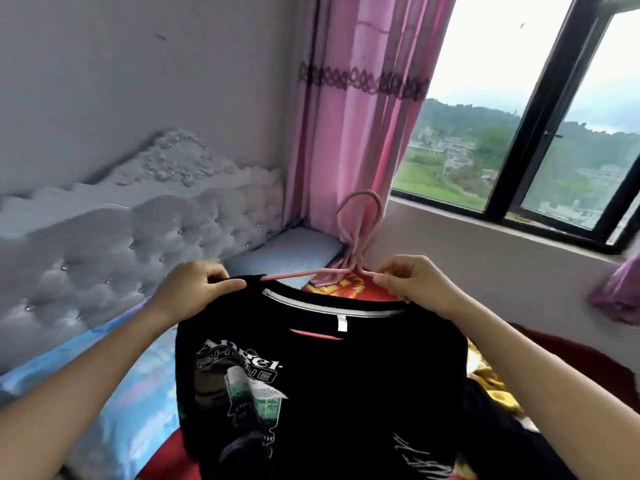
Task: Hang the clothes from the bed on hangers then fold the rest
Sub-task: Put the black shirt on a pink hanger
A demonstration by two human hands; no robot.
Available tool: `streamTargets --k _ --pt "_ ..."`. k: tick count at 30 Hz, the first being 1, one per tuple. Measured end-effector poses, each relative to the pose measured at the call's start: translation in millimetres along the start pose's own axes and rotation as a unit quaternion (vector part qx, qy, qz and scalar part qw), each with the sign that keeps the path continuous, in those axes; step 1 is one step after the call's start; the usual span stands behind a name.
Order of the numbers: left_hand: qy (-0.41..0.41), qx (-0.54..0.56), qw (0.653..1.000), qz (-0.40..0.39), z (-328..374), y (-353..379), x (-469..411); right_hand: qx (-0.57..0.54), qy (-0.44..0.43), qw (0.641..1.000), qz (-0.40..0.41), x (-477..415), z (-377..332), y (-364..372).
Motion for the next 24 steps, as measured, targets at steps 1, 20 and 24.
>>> streamTargets --k 1,20,24 --pt "-0.024 -0.01 0.999 0.026 -8 -10 18 0.0 -0.02 1.0 -0.018 -1 -7 10" --pt "-0.318 -0.236 0.866 0.304 -4 -227 431 -0.097 -0.274 0.918 -0.271 101 -226 230" --pt "-0.339 -0.266 0.83 0.354 -1 -277 507 -0.113 -0.308 0.892 -0.31 144 -289 280"
Point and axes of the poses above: each hand's wrist, its own x-axis away from the middle knuckle, its own y-axis out of the palm, z = x × y, the point moved 4 cm from there along -x, towards the middle knuckle, and after that the axes turned 2 degrees about -y, right-handed, at the moved point
